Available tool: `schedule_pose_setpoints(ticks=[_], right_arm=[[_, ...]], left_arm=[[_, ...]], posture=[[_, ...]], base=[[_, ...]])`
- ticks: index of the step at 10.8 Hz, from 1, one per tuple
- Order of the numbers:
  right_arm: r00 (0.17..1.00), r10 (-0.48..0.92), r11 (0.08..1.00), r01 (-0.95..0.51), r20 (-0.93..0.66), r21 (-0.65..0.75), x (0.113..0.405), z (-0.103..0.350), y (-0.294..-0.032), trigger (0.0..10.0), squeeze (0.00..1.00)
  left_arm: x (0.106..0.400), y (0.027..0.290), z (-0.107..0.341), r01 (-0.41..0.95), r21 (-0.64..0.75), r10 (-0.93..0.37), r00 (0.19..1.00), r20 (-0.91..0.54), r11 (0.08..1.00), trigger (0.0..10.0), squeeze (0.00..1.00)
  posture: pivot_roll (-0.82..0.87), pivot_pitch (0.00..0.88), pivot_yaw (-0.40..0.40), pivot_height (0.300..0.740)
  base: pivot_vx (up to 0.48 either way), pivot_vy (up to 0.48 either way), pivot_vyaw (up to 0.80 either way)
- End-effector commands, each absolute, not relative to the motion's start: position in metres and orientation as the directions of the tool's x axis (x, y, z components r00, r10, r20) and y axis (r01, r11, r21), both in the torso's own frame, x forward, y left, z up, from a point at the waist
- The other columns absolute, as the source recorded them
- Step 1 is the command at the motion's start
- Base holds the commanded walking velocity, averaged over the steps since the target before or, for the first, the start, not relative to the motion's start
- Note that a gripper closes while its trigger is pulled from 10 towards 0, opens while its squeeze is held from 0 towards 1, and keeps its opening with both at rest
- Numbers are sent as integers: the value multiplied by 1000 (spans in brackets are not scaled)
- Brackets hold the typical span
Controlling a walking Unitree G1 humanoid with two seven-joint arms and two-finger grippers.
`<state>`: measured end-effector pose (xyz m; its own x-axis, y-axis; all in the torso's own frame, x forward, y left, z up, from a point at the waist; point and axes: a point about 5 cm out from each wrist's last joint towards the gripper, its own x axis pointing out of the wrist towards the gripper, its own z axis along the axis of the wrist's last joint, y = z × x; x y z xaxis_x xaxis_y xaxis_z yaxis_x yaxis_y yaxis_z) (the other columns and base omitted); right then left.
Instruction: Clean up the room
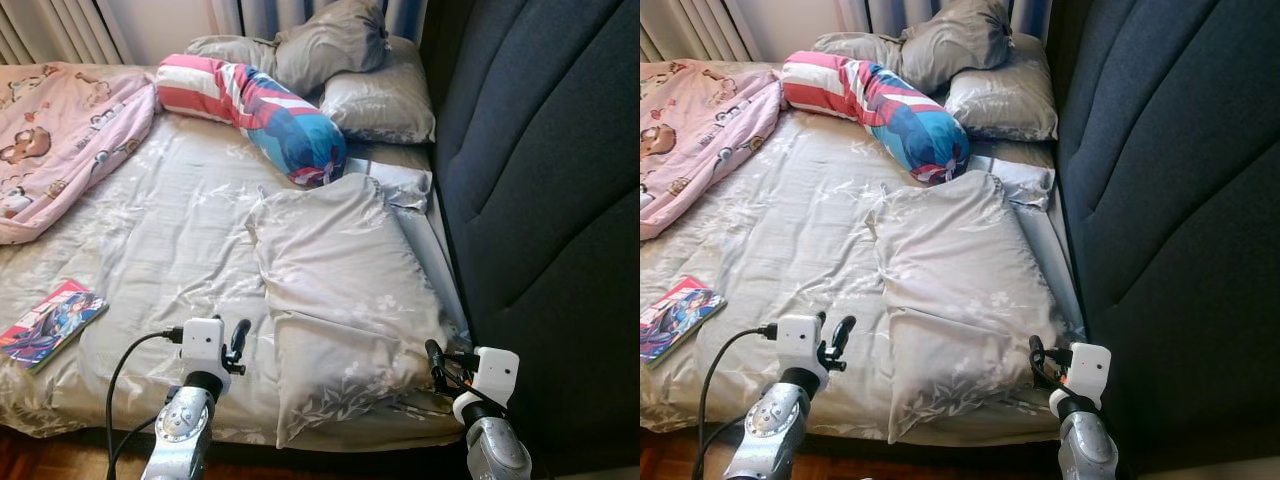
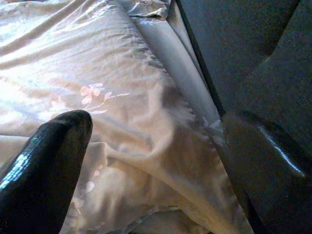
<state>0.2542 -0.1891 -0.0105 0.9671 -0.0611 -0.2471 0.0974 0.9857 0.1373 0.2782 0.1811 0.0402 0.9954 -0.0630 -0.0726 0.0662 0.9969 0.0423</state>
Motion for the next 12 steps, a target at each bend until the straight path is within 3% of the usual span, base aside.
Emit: schedule_pose_setpoints(ticks=[1,7,12], right_arm=[[963,-73,984,111,-258,136,253,-12,-192,10000,0],[962,-92,983,128,-256,128,256,-9,-197,10000,0],[962,-118,981,152,-246,125,266,-2,-202,10000,0]], left_arm=[[274,184,36,58,34,-54,993,-101,998,10000,0],[272,187,36,56,41,-51,993,-106,998,10000,0],[293,176,43,123,-81,-133,982,-132,989,10000,0]], posture=[[64,141,-18,740],[74,151,-17,740],[56,151,-18,740]], base=[[296,0,0],[293,0,0],[0,0,0]])
